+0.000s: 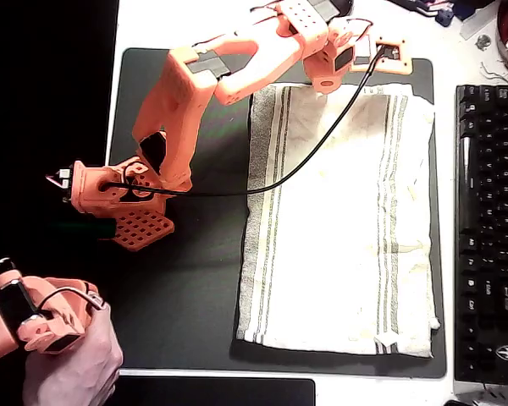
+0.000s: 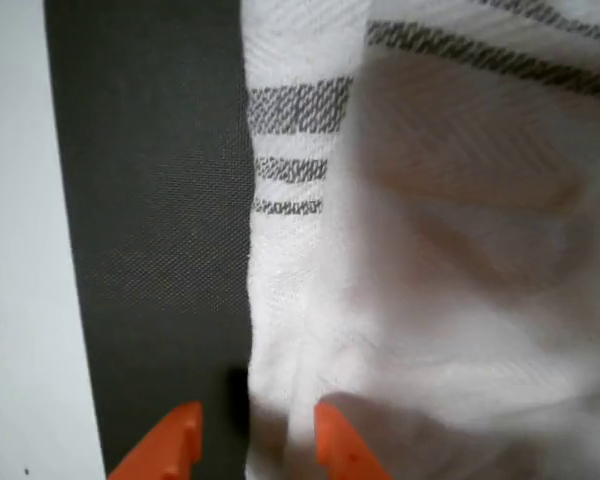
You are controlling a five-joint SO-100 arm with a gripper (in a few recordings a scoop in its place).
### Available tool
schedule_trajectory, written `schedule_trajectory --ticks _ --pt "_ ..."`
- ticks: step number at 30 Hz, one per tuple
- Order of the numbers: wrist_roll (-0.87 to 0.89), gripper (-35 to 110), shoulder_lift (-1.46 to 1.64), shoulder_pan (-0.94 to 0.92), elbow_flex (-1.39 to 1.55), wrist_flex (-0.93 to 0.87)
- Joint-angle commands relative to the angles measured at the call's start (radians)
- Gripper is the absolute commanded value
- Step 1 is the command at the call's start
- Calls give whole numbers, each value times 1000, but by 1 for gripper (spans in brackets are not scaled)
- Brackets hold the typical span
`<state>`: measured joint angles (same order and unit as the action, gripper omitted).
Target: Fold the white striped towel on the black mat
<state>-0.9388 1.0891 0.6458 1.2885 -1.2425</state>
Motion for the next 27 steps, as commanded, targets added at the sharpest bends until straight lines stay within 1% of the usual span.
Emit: schedule_trajectory --ticks 1,6,14,20,27 --pt "0 15 5 0 12 6" --pt "5 14 -20 -8 31 14" --pt "14 11 -49 12 69 81" --pt "32 3 -40 38 72 86" --pt "60 0 12 64 63 77"
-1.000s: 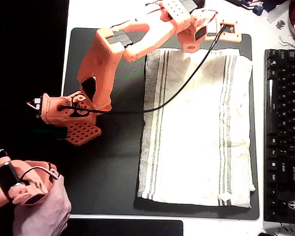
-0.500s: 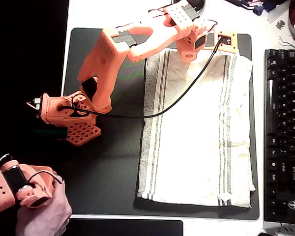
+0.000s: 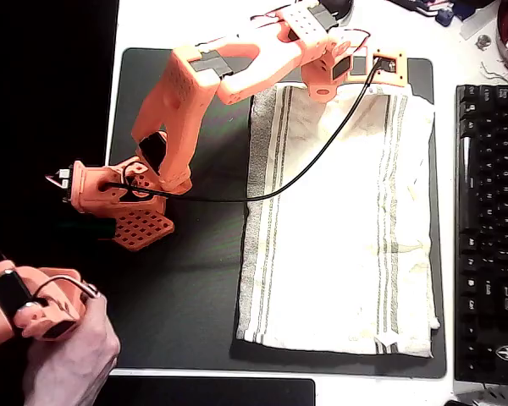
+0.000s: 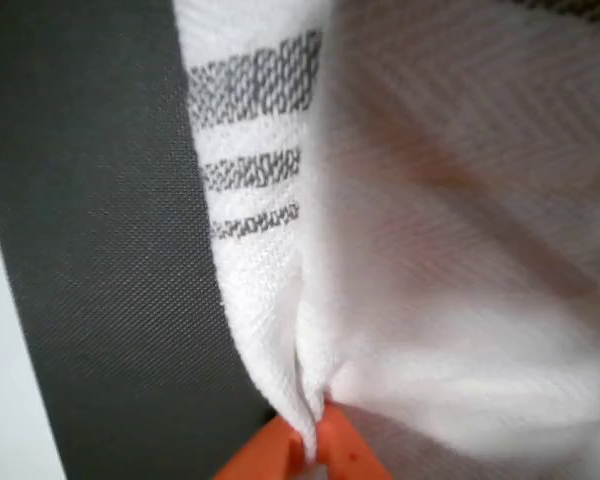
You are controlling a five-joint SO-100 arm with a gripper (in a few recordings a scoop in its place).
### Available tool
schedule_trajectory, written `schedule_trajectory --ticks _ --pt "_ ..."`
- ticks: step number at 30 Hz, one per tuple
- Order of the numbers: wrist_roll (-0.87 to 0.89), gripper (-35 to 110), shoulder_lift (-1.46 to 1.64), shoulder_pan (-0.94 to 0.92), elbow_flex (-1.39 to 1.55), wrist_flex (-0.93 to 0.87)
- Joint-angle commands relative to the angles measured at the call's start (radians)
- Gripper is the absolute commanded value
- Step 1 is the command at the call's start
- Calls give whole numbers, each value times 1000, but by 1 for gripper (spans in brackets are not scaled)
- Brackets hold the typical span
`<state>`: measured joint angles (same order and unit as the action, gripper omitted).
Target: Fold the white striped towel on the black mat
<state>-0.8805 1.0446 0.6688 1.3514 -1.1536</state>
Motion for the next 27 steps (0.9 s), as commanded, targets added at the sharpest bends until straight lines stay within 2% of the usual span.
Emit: schedule_trajectory --ticks 1,16,27 --pt "2 0 64 49 -5 -15" --pt "8 0 163 81 -109 -107" --pt "-37 0 380 -12 -89 -222"
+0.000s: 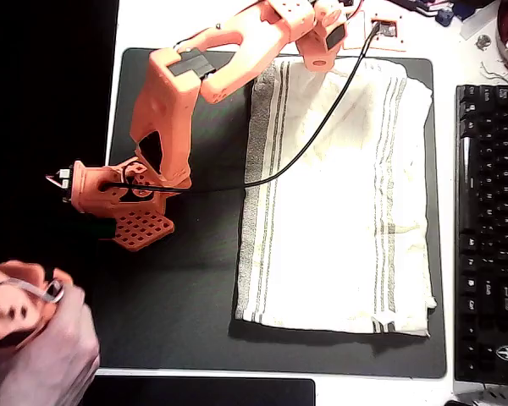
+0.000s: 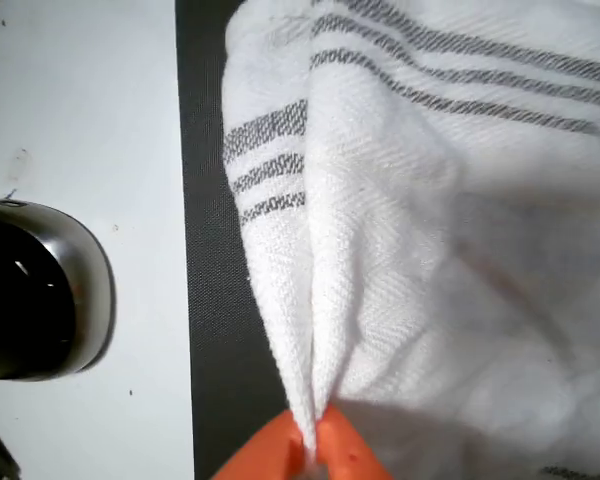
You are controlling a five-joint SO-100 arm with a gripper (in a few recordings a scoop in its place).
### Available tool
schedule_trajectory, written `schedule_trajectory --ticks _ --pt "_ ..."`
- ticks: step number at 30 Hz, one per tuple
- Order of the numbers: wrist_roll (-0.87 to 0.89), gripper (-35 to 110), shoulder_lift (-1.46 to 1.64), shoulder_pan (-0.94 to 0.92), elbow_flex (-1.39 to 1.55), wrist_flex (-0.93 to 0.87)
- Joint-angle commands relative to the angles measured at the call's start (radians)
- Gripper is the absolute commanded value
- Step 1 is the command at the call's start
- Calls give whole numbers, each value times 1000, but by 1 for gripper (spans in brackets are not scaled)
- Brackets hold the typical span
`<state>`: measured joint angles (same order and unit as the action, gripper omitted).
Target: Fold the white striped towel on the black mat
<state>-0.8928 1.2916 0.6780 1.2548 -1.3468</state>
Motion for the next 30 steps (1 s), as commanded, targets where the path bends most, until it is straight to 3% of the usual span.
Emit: schedule_trajectory --ticks 1,17,30 --pt "-31 0 161 -34 20 -40" --pt "-97 0 440 -285 -8 -290" --pt "-334 0 515 -673 49 -288"
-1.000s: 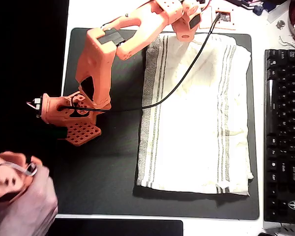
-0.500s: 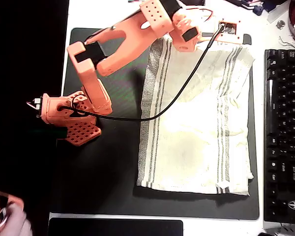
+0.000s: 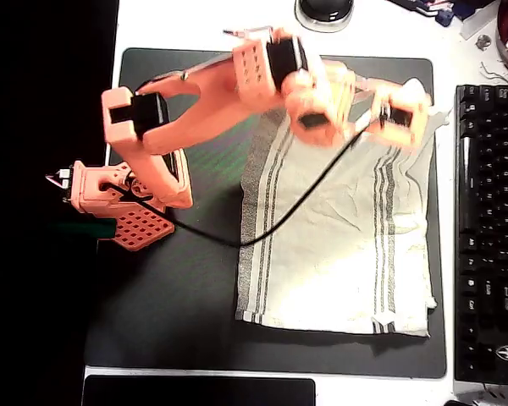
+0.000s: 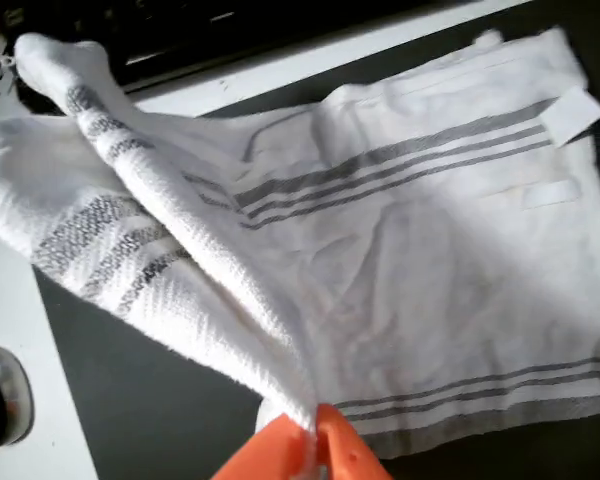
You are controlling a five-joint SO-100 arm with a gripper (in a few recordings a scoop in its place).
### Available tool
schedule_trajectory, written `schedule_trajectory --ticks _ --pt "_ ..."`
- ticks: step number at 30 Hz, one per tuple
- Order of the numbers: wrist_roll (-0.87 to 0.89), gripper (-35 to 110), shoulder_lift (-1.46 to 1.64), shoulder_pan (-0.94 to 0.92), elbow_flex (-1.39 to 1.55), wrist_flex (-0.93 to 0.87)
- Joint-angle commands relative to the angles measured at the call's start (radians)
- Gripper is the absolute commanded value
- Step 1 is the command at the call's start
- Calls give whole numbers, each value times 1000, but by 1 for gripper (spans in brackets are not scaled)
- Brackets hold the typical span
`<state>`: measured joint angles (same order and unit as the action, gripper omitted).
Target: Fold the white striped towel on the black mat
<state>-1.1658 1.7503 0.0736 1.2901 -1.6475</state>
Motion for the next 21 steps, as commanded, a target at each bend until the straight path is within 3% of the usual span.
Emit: schedule_trajectory --ticks 1,8,15,21 --pt "-81 0 57 -103 21 15" --pt "-204 0 48 -347 179 106" --pt "-362 0 -80 -581 344 337" --pt "-446 3 -190 -678 451 552"
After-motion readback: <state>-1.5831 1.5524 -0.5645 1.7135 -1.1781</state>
